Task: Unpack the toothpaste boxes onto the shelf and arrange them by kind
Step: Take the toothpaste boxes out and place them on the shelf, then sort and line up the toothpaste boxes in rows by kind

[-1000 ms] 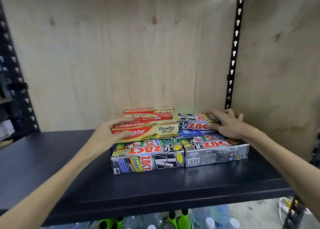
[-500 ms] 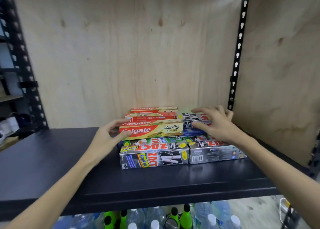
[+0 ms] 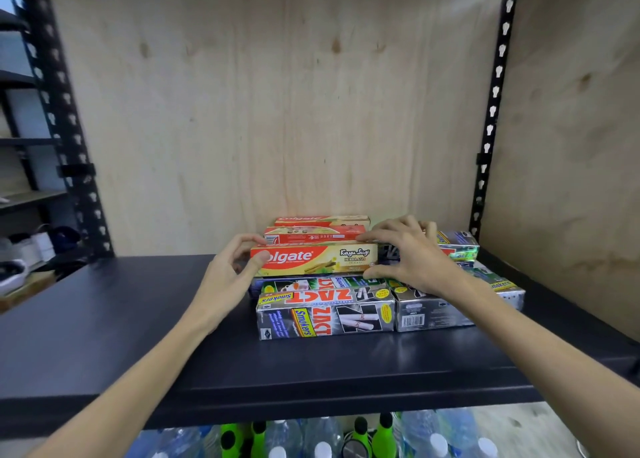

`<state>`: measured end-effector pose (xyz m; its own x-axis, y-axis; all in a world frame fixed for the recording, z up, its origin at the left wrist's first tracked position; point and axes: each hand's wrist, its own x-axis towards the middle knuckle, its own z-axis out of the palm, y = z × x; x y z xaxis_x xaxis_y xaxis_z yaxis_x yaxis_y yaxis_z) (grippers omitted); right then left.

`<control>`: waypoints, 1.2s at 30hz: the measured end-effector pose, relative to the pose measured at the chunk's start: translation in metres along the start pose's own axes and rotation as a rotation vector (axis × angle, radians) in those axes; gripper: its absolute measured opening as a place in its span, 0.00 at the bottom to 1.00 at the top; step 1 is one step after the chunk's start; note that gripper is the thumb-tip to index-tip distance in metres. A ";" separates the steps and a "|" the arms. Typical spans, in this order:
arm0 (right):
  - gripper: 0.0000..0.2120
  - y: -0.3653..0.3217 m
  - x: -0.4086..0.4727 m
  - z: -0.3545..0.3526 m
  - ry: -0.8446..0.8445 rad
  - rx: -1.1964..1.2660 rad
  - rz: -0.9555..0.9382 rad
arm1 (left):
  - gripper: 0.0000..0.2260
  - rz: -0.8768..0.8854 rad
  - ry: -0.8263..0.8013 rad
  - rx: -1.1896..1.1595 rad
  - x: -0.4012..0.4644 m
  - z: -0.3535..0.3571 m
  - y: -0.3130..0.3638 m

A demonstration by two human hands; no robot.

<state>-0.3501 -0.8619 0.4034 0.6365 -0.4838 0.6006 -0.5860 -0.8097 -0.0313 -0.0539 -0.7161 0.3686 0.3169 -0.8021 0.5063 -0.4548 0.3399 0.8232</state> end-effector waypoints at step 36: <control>0.30 -0.079 0.070 0.029 -0.121 0.074 -0.096 | 0.26 0.037 0.232 0.262 -0.008 -0.078 -0.018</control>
<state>-0.2449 -0.8415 0.4249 0.7460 -0.4363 0.5030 -0.4842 -0.8740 -0.0400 0.0166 -0.6776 0.3698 0.4634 -0.6484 0.6040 -0.6582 0.2045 0.7245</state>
